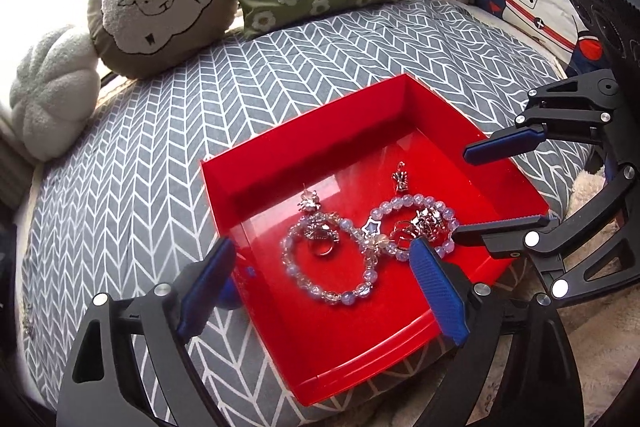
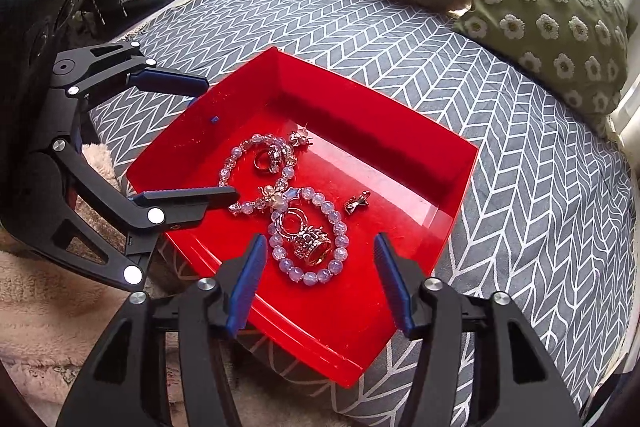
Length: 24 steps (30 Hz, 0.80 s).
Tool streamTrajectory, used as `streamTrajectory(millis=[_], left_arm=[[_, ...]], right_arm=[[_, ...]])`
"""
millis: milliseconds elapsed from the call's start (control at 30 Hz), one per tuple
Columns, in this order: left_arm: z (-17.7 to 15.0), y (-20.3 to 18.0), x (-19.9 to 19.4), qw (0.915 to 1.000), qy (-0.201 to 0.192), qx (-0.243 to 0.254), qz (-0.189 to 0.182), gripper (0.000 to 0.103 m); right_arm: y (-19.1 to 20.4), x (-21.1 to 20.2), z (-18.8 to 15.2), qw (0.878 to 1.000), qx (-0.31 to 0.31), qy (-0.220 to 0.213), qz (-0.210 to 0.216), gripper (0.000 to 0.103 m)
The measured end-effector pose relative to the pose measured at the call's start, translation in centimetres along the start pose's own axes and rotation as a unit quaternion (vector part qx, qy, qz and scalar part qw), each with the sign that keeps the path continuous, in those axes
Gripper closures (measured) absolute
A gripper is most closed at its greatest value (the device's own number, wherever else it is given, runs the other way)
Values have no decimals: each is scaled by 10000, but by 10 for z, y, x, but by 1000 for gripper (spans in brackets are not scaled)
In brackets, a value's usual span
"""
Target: Organize jewelry
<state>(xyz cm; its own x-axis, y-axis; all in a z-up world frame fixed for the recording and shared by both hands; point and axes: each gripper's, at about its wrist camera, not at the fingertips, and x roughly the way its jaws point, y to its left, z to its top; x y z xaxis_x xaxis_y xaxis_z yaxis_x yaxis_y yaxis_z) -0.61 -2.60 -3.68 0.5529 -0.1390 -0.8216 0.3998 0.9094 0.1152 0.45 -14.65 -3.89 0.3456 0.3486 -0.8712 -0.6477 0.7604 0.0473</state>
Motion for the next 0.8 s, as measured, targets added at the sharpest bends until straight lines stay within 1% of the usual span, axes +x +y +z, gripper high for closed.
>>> streamTrajectory(millis=[67, 133, 200, 267, 400, 467, 567, 600, 700, 800], left_arm=[[1, 1, -4, 10000, -42, -28, 35, 16], [1, 3, -9, 10000, -45, -61, 54, 15], [2, 5, -12, 9999, -4, -107, 19, 15], [3, 10, -14, 9997, 27, -260, 12, 14], [4, 23, -17, 9971, -4, -759, 31, 14], [4, 32, -17, 9948, -119, -1006, -72, 13], [4, 40, -12, 9915, -117, -1271, -241, 13], [4, 40, -10, 9910, -104, -1305, -269, 13], [3, 39, -4, 9909, -80, -1321, -254, 13], [3, 34, 0, 9924, -94, -1210, -184, 13]], right_arm=[[-2, -4, 0, 10000, 55, -60, -23, 27], [-6, -13, 1, 9998, 145, -164, -28, 20], [-10, -22, 1, 9993, 201, -300, -25, 17], [-14, -30, -1, 9987, 253, -432, -37, 13], [-18, -37, -5, 9969, 413, -654, -130, 12], [-20, -38, -8, 9949, 559, -822, -150, 11], [-22, -35, -11, 9924, 787, -945, -59, 10], [-23, -33, -11, 9918, 864, -945, 14, 10], [-27, -25, -12, 9917, 1018, -789, 43, 10], [-31, -20, -14, 9904, 1128, -800, 86, 10]])
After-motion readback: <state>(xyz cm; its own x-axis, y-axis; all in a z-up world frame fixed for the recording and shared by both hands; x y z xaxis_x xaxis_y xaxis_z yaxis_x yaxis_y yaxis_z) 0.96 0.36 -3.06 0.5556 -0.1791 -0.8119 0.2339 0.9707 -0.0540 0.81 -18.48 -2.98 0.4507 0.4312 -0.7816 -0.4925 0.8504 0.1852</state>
